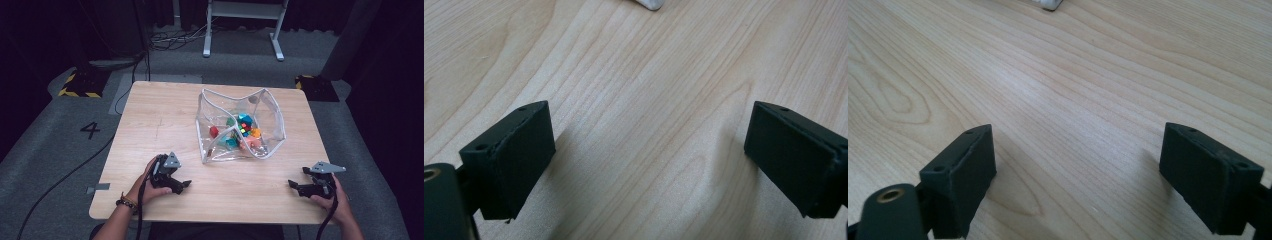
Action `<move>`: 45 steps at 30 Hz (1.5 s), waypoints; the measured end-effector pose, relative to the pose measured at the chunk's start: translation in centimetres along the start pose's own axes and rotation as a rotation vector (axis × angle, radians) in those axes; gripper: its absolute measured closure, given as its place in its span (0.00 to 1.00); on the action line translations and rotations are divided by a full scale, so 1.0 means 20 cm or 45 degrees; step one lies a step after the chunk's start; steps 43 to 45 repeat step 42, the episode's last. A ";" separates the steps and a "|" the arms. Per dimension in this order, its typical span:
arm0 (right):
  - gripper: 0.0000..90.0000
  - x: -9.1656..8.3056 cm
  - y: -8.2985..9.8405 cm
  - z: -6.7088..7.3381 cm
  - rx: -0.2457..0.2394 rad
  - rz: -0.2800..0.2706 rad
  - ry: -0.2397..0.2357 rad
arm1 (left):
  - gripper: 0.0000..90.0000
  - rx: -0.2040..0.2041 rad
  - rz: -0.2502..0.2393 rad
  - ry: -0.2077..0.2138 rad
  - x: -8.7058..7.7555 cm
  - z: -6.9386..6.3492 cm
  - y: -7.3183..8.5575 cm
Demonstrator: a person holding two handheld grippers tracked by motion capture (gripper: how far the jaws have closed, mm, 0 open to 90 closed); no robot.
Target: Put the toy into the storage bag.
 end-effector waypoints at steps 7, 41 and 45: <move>0.17 0.00 0.00 0.00 -0.002 0.001 -0.001 | 0.07 0.005 0.002 -0.016 0.00 0.00 0.00; 0.17 0.00 0.00 0.00 0.000 -0.001 0.000 | 0.06 -0.010 0.006 0.000 0.00 0.00 0.00; 0.17 0.00 0.00 0.00 -0.001 0.000 0.000 | 0.06 -0.009 0.005 -0.006 0.00 0.00 0.00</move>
Point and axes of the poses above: each handheld gripper's, and its own axes: x roughly forward along the jaws, y roughly out of its underside, z roughly to its left, the point moved 2 cm from there along x, roughly forward along the jaws, and after that the axes turned 2 degrees about z, right-handed, at the moved point
